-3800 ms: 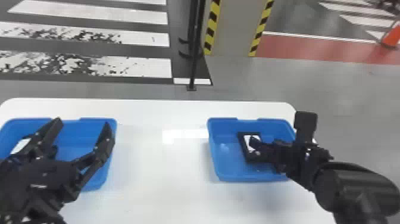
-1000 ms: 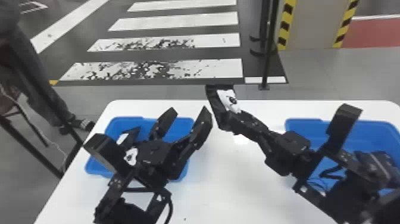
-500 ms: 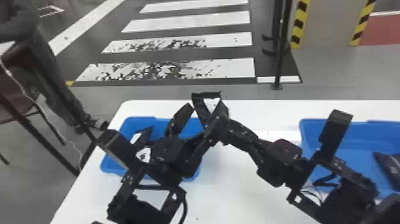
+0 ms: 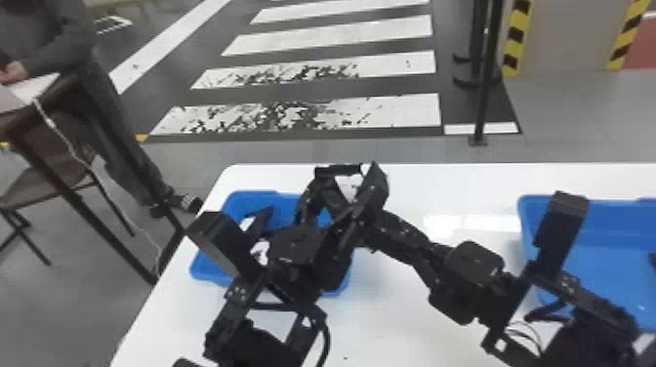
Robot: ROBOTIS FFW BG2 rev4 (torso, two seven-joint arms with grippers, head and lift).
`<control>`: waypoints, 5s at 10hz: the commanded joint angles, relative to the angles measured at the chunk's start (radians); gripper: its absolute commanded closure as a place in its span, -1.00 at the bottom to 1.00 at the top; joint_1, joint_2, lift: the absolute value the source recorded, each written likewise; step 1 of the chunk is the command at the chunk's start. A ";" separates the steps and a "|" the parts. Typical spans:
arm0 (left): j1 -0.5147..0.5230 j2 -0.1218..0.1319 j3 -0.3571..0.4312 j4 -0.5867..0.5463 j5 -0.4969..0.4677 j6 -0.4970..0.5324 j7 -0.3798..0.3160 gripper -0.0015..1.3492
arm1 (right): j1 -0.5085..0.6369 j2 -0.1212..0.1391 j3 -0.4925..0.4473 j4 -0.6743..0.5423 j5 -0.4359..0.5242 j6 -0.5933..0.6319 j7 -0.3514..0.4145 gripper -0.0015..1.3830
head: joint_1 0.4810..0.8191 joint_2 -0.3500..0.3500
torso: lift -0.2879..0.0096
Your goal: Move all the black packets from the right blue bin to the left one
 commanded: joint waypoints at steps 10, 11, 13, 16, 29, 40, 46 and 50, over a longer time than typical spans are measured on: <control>0.029 0.000 -0.003 -0.009 0.029 -0.080 0.075 0.79 | -0.029 0.015 0.001 0.088 -0.038 -0.037 0.057 -0.88 | 0.27 0.79 | -0.01; 0.012 -0.005 0.030 0.018 -0.040 -0.092 0.086 0.79 | -0.029 0.015 0.001 0.098 -0.052 -0.049 0.060 -0.87 | 0.27 0.80 | -0.01; -0.074 -0.020 0.126 0.175 -0.220 -0.132 0.094 0.79 | -0.029 0.015 -0.003 0.115 -0.082 -0.064 0.064 -0.86 | 0.27 0.89 | -0.01; -0.184 -0.038 0.250 0.420 -0.451 -0.171 0.110 0.49 | -0.024 0.015 -0.017 0.123 -0.094 -0.073 0.069 -0.86 | 0.27 1.00 | -0.01; 0.091 -0.028 0.028 0.094 -0.094 -0.404 -0.002 -0.79 | 0.032 0.120 -0.659 -0.076 0.524 0.687 -0.129 -0.86 | 0.27 -0.01 | -0.01; 0.098 -0.022 0.019 0.094 -0.084 -0.431 0.017 -0.79 | -0.179 0.067 -0.667 0.034 0.598 1.249 -0.212 -0.83 | 0.27 -0.51 | -0.01; 0.098 -0.020 0.017 0.094 -0.082 -0.436 0.017 -0.79 | -0.198 0.070 -0.711 0.130 0.624 1.237 -0.252 -0.83 | 0.27 -0.69 | -0.01; 0.098 -0.020 0.015 0.096 -0.082 -0.439 0.017 -0.79 | -0.186 0.075 -0.719 0.164 0.606 1.193 -0.256 -0.78 | 0.27 -0.71 | -0.01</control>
